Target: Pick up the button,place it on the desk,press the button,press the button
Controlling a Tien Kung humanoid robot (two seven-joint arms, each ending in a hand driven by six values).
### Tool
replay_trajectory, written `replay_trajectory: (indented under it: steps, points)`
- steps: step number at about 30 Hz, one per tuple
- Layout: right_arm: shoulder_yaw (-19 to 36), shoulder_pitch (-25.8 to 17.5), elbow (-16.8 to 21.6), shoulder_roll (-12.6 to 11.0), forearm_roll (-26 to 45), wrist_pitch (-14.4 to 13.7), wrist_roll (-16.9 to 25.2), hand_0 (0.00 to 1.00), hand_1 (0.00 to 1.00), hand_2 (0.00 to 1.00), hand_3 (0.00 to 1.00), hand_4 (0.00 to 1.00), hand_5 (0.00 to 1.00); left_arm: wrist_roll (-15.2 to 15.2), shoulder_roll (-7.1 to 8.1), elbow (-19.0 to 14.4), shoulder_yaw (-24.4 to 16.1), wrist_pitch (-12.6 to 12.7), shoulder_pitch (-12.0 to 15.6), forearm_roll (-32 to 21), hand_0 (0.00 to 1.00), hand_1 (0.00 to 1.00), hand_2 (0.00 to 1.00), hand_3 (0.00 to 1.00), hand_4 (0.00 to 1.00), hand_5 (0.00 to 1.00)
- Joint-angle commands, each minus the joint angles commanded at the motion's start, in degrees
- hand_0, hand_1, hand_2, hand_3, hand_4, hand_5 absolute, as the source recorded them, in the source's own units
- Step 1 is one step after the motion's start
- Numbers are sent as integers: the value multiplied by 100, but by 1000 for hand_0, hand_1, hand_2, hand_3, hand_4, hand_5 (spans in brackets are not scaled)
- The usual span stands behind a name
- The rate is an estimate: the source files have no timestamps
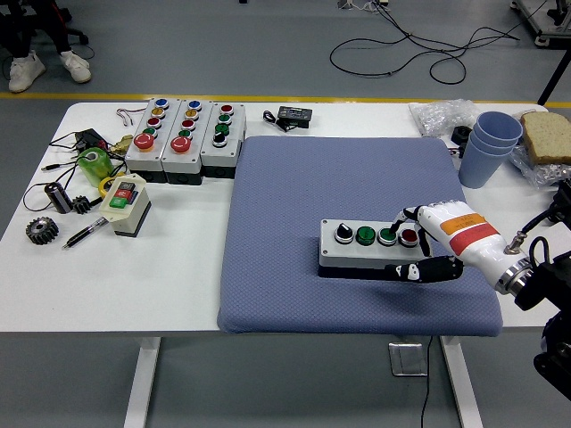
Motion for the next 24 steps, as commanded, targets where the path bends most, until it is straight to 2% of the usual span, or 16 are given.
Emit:
replay_trajectory:
  steps: [18,21,24]
  points:
    - [-210,35,-184,42,-33,150,-115,82,2,203,600,913,508,12,0,0,-41,1,-4,57,597,635,675,548,357,700]
    - [-59,6,-100,43,-1,22,-73,83,2,203,602,912,507,18,0,0,-56,-2,-1,80,597,635,676,547,358,701]
    - [141,-24,-13,77,331,-231,22,83,2,203,602,912,507,15,0,0,-49,-3,3,84,597,635,676,547,358,701]
